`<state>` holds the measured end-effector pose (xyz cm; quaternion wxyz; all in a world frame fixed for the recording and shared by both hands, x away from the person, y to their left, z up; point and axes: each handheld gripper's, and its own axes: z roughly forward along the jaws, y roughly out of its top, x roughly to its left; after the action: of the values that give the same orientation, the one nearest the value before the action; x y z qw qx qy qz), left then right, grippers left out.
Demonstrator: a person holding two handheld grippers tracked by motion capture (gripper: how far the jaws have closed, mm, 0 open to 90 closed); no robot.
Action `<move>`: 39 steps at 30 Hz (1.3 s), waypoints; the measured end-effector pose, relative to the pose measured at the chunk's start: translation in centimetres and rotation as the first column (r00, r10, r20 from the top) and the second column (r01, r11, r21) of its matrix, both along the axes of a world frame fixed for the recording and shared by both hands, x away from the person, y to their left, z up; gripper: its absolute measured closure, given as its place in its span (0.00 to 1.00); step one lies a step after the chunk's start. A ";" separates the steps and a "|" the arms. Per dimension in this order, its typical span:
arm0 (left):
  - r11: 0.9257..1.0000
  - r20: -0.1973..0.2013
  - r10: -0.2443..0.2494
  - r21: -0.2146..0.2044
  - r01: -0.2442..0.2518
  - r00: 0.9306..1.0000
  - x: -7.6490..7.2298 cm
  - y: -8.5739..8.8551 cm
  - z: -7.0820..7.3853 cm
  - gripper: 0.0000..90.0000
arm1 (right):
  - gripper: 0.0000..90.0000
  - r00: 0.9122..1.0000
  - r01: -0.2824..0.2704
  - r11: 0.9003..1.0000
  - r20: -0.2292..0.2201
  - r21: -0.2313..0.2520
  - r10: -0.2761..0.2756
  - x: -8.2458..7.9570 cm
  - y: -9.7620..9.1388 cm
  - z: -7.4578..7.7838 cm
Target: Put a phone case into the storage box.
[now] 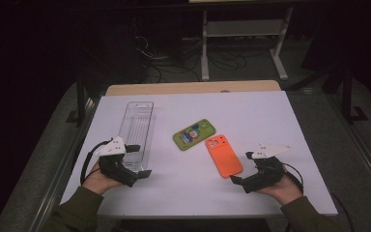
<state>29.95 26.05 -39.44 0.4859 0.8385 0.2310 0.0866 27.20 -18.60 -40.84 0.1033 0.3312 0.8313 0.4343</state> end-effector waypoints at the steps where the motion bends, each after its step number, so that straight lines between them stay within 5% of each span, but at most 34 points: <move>1: 1.000 -0.001 0.000 0.001 0.000 1.000 0.0 0.0 0.0 0.00 | 0.00 1.000 0.000 1.000 0.000 -0.001 0.000 0.0 0.0 0.0; 16: 1.000 -0.004 0.013 -0.006 -0.013 1.000 0.0 0.3 0.1 0.00 | 0.00 1.000 0.012 1.000 -0.021 -0.028 -0.012 0.4 0.4 0.3; 25: 1.000 0.000 0.015 -0.010 -0.015 1.000 -0.2 0.4 0.1 0.00 | 0.17 0.997 -0.015 0.998 -0.074 -0.058 0.011 1.8 2.0 0.9; 39: 1.000 -0.013 0.017 -0.018 -0.018 1.000 -0.4 0.3 0.1 0.00 | 0.68 0.987 -0.061 0.993 -0.155 -0.104 0.044 4.9 5.4 0.6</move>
<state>29.57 26.33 -39.32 0.4914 0.8324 0.2421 0.0834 32.15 -13.16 -40.25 0.0459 0.3353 0.8675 0.3647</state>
